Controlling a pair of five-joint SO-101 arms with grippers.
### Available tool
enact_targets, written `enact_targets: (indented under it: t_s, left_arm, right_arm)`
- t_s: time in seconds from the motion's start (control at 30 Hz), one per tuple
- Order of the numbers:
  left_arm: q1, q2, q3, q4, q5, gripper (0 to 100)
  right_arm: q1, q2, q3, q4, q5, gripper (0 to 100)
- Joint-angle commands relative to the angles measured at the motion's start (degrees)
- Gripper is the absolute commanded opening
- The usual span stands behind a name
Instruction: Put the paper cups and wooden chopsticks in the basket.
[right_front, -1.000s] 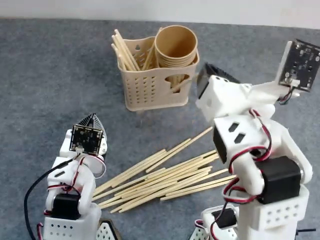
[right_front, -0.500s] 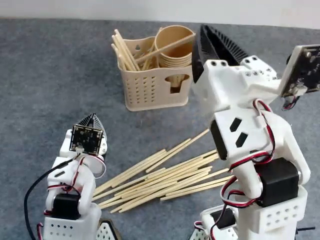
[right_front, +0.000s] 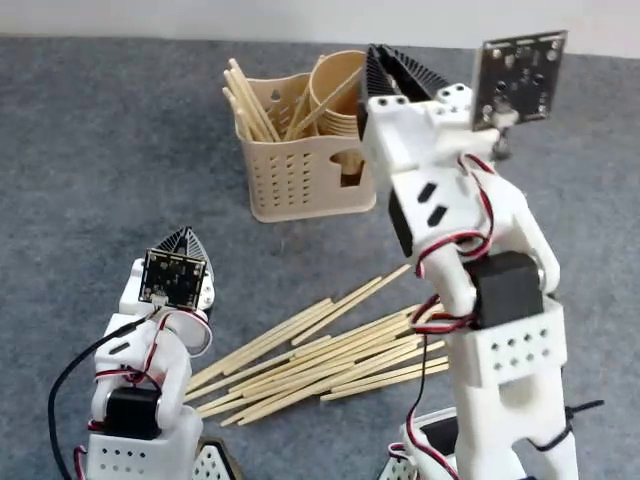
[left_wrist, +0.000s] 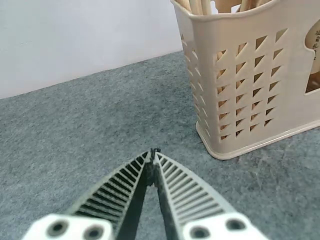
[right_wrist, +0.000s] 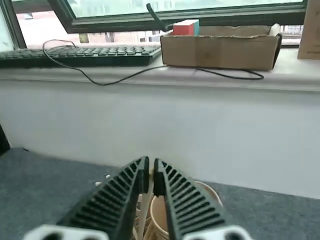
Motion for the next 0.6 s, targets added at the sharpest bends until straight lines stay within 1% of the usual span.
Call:
enact_targets:
  t_s: [0.0, 0.2, 0.43, 0.5, 0.57]
  left_arm:
    - [0.0, -0.4, -0.5, -1.1, -0.4, 1]
    - [0.0, -0.4, -0.5, -1.1, -0.4, 1]
    - [0.0, -0.4, -0.5, -1.1, -0.4, 1]
    - [-0.1, -0.4, -0.5, -1.1, -0.4, 1]
    - [-0.1, -0.4, -0.5, -1.1, -0.4, 1]
  right_arm:
    - [-2.5, 0.8, -0.4, -1.6, 1.1, 0.5]
    - [-5.1, 4.2, -0.4, -1.6, 1.1, 1.1]
    - [-5.4, 6.3, -0.4, -1.5, 1.1, 1.5]
    - [-5.5, 6.3, -0.3, -1.5, 1.0, 5.7]
    - [-5.6, 6.3, -0.3, -0.9, 1.0, 13.0]
